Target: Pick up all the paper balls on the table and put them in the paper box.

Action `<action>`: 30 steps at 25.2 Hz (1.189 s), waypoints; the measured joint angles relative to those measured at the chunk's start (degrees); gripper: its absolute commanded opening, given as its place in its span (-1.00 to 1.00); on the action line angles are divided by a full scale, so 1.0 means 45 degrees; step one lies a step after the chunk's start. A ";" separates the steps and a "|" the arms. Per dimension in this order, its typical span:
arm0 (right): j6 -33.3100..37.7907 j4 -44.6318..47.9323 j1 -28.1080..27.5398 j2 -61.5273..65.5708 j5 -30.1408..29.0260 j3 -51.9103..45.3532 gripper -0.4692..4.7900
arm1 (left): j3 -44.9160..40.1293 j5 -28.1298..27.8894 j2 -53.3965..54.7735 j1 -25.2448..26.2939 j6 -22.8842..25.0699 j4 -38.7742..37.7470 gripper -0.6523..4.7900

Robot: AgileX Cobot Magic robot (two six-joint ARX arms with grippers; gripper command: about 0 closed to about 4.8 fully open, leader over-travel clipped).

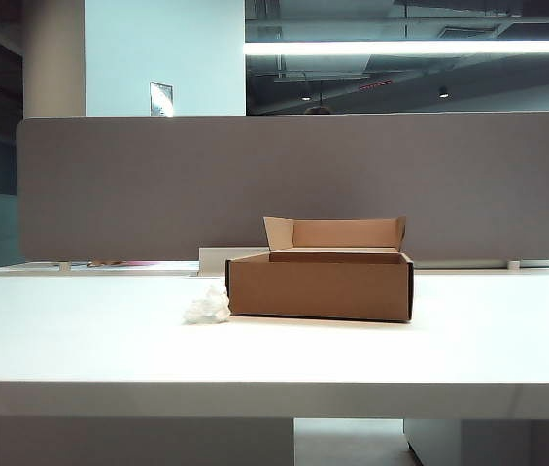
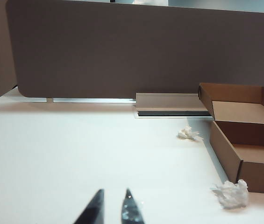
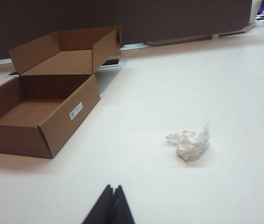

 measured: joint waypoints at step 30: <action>0.1161 0.0845 0.0005 0.0510 0.0015 0.1277 -0.84 | 0.1355 0.0534 0.0306 -0.0015 -0.1515 -0.0923 -0.78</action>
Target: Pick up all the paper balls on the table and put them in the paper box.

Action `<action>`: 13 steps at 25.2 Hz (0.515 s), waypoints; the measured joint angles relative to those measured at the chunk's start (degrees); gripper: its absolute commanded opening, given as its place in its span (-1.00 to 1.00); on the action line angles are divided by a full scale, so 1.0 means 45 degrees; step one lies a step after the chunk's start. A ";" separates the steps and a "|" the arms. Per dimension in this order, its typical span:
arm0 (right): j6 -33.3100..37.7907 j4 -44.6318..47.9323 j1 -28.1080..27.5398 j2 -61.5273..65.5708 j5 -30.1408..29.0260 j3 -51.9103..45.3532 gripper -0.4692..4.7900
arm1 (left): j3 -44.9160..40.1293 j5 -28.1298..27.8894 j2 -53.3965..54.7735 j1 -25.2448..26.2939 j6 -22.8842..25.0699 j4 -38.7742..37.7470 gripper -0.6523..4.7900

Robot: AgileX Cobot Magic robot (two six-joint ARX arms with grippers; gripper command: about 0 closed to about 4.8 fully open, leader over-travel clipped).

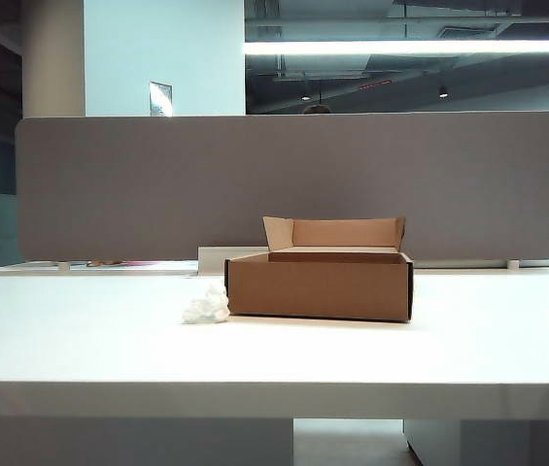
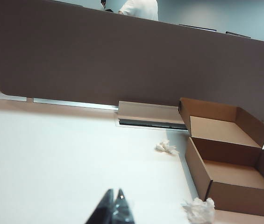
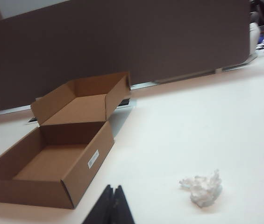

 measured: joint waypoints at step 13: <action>-0.0457 -0.0083 -0.0005 0.5668 0.0039 0.3381 -0.84 | 0.2657 0.0039 0.4265 0.0000 0.0627 0.0024 -0.78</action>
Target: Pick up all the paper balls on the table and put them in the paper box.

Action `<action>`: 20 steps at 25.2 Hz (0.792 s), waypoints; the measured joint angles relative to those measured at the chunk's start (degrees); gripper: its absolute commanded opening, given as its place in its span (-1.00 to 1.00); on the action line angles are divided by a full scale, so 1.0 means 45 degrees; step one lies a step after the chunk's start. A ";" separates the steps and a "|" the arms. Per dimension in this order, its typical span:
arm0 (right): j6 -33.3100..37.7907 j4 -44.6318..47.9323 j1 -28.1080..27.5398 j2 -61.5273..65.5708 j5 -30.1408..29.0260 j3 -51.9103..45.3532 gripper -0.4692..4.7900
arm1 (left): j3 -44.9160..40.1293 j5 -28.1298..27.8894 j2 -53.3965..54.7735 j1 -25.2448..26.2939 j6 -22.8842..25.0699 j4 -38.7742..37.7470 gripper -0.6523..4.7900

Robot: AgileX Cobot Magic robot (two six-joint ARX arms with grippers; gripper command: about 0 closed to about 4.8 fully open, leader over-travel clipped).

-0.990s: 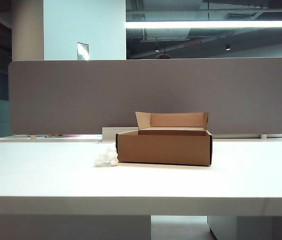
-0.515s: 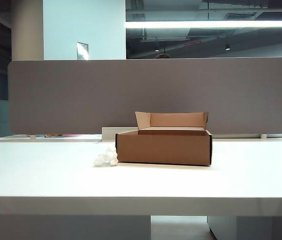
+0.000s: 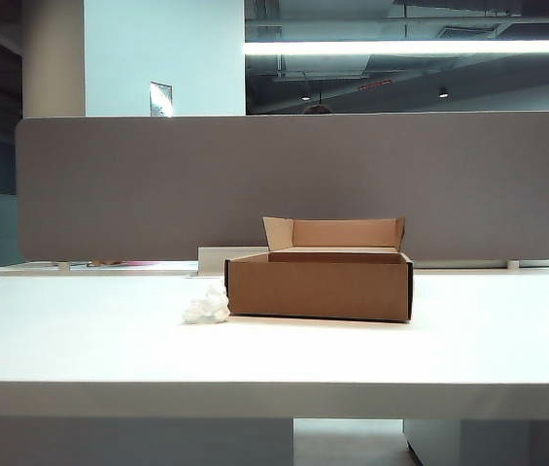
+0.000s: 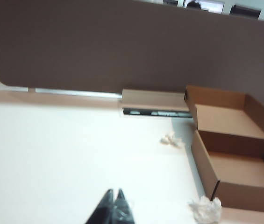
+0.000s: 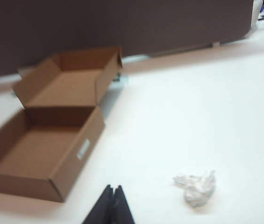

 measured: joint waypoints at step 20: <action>-0.3002 -0.1943 -0.0165 1.0812 0.0204 0.6917 -0.82 | 0.5280 0.2127 0.9471 -0.0602 0.0617 0.0306 -0.78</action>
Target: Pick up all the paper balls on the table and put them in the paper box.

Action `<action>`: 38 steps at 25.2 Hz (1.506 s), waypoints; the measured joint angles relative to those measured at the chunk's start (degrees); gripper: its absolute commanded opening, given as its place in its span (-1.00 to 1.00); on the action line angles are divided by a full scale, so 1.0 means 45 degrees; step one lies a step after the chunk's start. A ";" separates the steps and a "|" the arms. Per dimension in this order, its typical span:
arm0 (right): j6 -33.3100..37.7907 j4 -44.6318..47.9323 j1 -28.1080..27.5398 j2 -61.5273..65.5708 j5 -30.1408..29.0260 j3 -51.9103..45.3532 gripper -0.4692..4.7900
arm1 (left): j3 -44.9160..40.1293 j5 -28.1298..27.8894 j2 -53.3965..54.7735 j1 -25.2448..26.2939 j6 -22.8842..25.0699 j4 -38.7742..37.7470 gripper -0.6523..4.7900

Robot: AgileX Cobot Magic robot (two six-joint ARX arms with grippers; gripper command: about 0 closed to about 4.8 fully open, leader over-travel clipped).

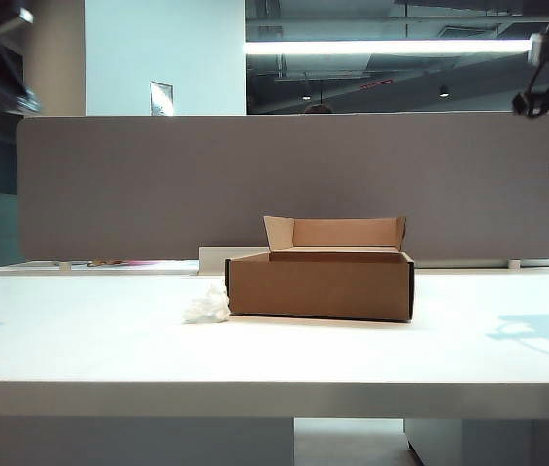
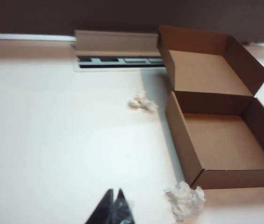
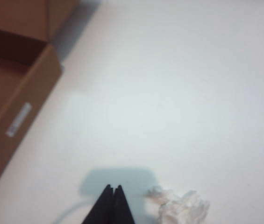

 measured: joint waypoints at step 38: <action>0.0457 -0.3696 -0.1982 0.6577 -0.0845 0.3633 -0.52 | 0.4211 -0.0214 0.6057 -0.2919 0.0860 -0.2055 -0.17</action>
